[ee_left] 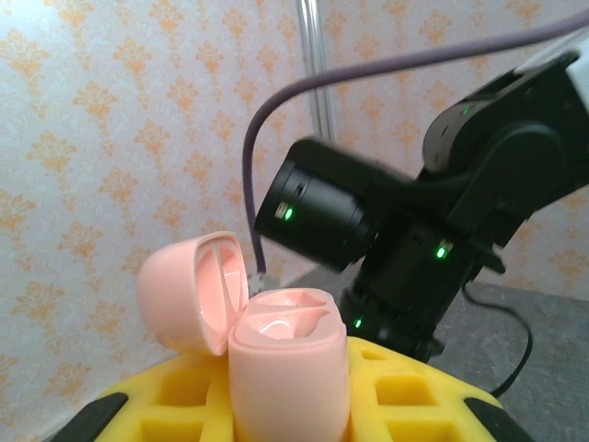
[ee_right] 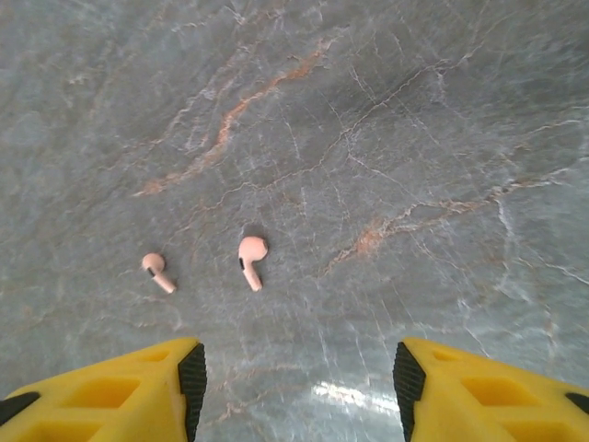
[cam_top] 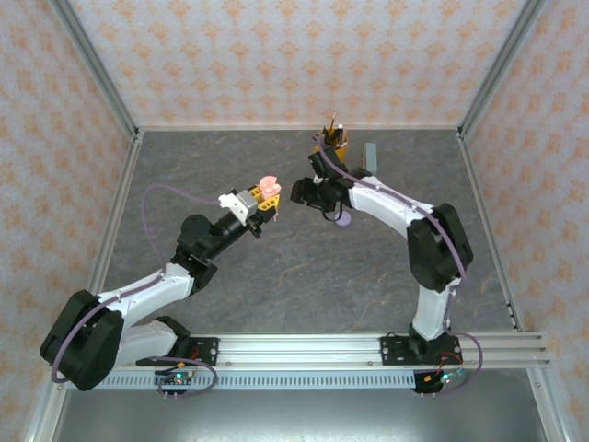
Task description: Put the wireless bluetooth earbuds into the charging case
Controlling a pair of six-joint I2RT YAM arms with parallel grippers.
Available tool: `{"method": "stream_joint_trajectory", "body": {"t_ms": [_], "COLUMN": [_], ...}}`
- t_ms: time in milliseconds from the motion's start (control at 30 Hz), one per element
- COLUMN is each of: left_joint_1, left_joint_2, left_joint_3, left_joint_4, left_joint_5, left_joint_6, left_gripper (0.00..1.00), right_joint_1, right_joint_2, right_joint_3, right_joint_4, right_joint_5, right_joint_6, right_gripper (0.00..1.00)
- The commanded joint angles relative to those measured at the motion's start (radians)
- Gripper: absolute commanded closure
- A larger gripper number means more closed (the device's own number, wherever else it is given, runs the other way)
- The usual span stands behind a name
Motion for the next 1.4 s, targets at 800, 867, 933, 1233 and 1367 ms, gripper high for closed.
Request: {"method": "stream_joint_trajectory", "body": {"t_ms": [800,867,933,1233,1367], "left_joint_1": [0.045,0.046,0.048,0.051,0.052], "left_joint_2": [-0.08,-0.087,-0.093,-0.096,-0.097], "left_joint_3": [0.054,0.052,0.051,0.046,0.046], "left_joint_4": [0.049,0.044,0.042,0.046,0.049], "left_joint_5": [-0.071,-0.071,-0.071,-0.073,-0.073], "left_joint_6": [-0.009,-0.009,-0.008,-0.01,-0.012], "left_gripper": [1.0,1.0,1.0,1.0,1.0], "right_joint_1": [0.136,0.14,0.143,0.173,0.184], "right_joint_2": [0.426,0.445,0.461,0.545,0.579], "right_joint_3": [0.461,0.48,0.502,0.635,0.686], "right_joint_4": [-0.268,-0.281,-0.294,-0.395,-0.442], "right_joint_5": [0.148,0.154,0.161,0.213,0.232], "right_joint_6": [0.029,0.026,0.022,-0.018,-0.029], "right_gripper": [0.46,0.47,0.48,0.52,0.55]}}
